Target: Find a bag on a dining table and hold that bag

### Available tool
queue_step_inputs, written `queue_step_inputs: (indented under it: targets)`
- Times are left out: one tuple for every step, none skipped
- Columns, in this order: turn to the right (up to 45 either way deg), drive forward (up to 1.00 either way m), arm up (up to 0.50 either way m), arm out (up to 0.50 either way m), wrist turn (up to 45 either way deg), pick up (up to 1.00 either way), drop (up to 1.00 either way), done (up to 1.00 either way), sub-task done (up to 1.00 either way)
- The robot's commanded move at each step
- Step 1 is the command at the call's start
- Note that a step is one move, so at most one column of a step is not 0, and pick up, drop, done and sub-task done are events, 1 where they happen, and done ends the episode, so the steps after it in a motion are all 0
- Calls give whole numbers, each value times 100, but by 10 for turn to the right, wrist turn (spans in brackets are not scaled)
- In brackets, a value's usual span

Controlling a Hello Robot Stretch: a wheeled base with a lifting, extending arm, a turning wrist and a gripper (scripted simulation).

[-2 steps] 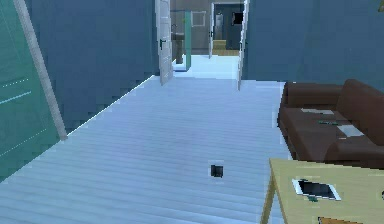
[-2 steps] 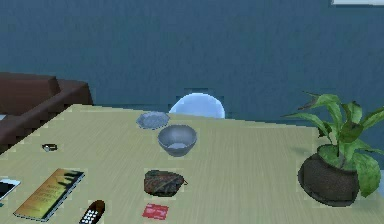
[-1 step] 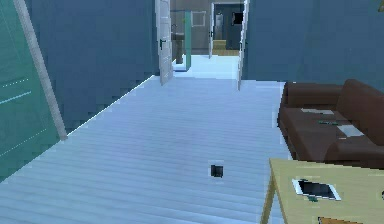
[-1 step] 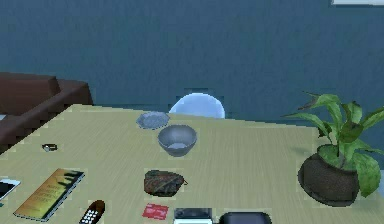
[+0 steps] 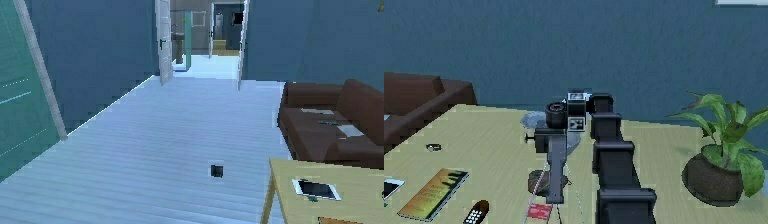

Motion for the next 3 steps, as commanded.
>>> queue_step_inputs:
  targets:
    - [0, 0, 0, 0, 450, 0, 0, 0, 0]
    - [0, 0, 0, 0, 450, 0, 0, 0, 0]
    - [0, 0, 0, 0, 450, 0, 0, 0, 0]
